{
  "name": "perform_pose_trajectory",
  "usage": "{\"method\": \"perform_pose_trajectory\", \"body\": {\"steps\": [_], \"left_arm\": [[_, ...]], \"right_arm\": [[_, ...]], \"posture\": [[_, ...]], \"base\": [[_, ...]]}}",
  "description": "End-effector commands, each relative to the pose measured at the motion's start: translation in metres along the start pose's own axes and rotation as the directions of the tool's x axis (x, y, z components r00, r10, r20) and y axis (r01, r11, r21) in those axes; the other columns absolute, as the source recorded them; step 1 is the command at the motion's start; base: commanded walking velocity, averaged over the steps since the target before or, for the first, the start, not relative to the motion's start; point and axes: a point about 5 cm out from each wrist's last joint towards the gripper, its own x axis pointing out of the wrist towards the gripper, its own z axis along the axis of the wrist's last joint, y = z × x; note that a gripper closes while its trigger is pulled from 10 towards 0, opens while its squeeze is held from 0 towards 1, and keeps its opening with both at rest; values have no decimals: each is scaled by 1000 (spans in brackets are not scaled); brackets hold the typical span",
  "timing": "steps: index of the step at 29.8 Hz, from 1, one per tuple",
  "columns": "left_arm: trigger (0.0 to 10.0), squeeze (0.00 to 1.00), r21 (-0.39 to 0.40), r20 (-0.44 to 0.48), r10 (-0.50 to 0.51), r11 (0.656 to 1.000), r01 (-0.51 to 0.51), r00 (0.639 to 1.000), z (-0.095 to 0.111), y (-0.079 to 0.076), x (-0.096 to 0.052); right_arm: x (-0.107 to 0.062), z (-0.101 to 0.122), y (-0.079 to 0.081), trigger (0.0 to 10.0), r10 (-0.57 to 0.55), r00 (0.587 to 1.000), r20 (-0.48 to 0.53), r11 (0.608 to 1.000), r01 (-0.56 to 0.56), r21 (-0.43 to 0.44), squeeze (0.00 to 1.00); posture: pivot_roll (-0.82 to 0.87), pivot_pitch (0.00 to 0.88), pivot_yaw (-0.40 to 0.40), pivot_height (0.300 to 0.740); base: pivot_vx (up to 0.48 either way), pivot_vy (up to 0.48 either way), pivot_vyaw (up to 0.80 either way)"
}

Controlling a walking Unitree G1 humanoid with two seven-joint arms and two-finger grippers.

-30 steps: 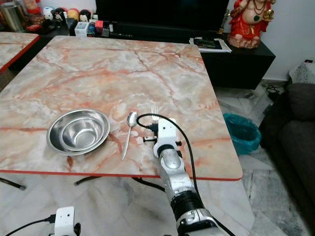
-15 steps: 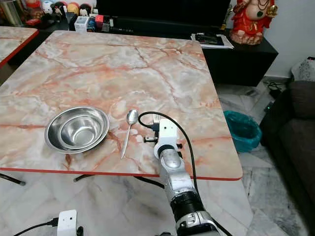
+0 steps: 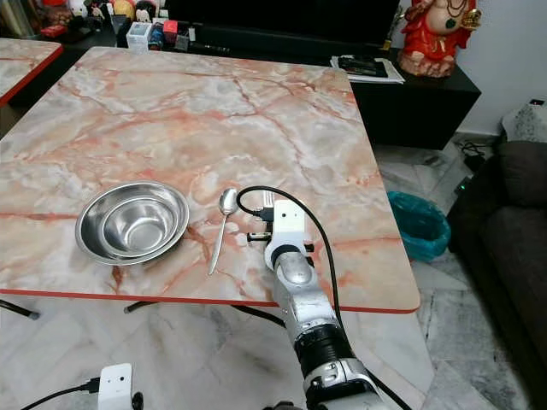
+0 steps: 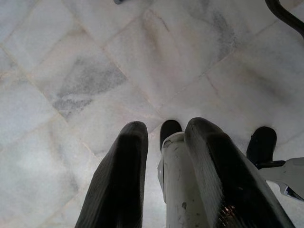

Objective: Setting the table

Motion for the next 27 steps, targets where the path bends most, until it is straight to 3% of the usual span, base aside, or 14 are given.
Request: {"method": "perform_pose_trajectory", "body": {"steps": [1,15,16,17,18,19,20,27], "left_arm": [[10000,0,-11,-29,1,1000,-1,1000,-8,-2,-3],[10000,0,-3,-36,3,1000,-3,999,-8,-2,-2],[10000,0,-3,-36,3,1000,-3,999,-8,-2,-2],[10000,0,-3,-36,3,1000,-3,999,-8,-2,-2],[10000,0,-2,-36,4,1000,-4,999,-8,-2,-2],[10000,0,-2,-36,4,1000,-4,999,-8,-2,-2],[10000,0,-2,-37,5,1000,-5,999,-8,-1,-2],[10000,0,-1,-37,6,1000,-6,999,-8,-1,-2]], "right_arm": [[0,-1,4,10000,2,1000,-11,1000,-2,4,0],[1,-8,-1,10000,-12,999,-32,1000,12,-2,0],[1,-8,-1,10000,-10,999,-31,1000,10,-2,133],[1,-8,-1,10000,-10,999,-31,1000,10,-2,133],[1,-8,-1,10000,-6,1000,-28,1000,6,-2,796],[1,-8,-1,10000,-6,1000,-28,1000,6,-2,796],[1,-7,0,10000,-2,1000,-23,1000,2,-1,1000],[2,-5,1,10000,1,1000,-14,1000,-1,3,1000]], "posture": [[40,125,-123,715],[44,122,-121,715],[44,122,-121,715],[44,122,-121,715],[44,122,-121,715],[44,122,-121,715],[45,120,-120,715],[45,119,-119,715]], "base": [[0,0,0],[0,0,0],[0,0,0],[0,0,0],[0,0,0],[0,0,0],[0,0,0],[0,0,0]]}}
